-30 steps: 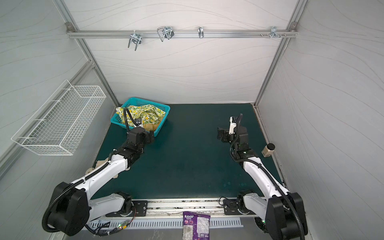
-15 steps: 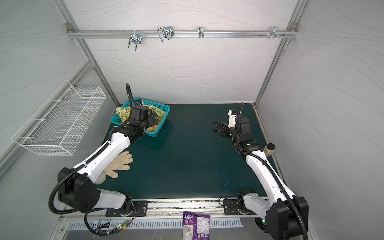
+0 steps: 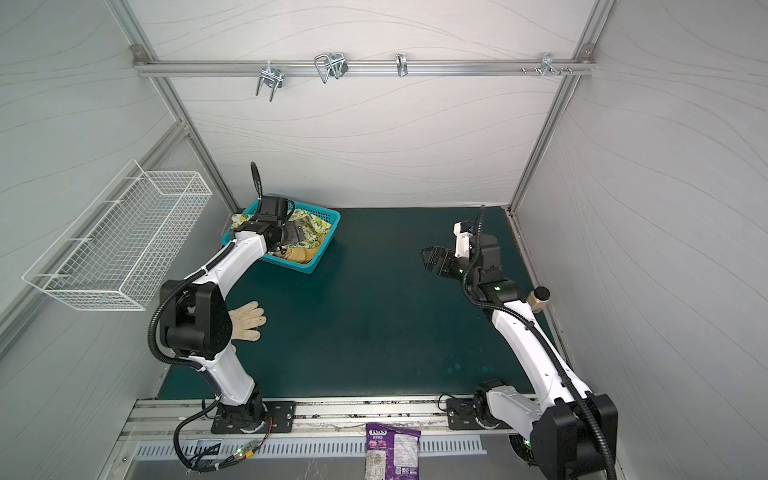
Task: Fold and stack the skirts
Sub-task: 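Grasp the lemon-print skirt in the basket with the left gripper while the right advances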
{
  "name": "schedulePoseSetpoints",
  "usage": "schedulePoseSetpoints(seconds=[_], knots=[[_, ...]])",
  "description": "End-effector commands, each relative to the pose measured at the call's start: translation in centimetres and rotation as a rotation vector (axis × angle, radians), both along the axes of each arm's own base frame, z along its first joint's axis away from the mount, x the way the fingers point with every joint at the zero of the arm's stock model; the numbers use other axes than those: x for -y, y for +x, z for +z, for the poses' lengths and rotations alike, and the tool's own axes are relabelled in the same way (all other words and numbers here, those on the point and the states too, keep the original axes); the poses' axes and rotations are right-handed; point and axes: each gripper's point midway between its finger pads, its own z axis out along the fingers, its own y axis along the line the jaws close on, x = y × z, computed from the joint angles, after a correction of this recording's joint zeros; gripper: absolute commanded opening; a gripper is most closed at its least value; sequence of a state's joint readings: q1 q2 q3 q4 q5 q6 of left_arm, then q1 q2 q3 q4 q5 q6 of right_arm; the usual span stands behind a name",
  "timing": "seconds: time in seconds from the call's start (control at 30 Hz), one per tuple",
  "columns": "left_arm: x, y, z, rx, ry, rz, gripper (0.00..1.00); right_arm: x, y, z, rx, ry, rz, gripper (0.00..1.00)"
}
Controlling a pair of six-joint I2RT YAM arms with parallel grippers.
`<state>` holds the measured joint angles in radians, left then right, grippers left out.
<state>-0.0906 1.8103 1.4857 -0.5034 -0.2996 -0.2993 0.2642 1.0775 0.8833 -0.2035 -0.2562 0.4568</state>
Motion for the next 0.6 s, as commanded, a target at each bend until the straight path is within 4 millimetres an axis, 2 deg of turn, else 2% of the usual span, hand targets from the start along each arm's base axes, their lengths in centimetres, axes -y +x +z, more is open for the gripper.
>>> schedulePoseSetpoints(seconds=[0.0,0.27,0.57], knots=[[-0.4,1.2,-0.1,-0.010,-0.004,-0.009,0.95,-0.4,-0.8,0.5,0.003,0.031,0.015,0.99],[-2.9,2.8,-2.5,-0.042,-0.007,0.037,0.94,-0.8,-1.1,-0.5,-0.021,0.052,0.025,0.99],[-4.4,5.2,-2.2,0.006,0.027,0.053,0.94,-1.4,-1.4,-0.9,-0.030,0.058,0.043,0.99]])
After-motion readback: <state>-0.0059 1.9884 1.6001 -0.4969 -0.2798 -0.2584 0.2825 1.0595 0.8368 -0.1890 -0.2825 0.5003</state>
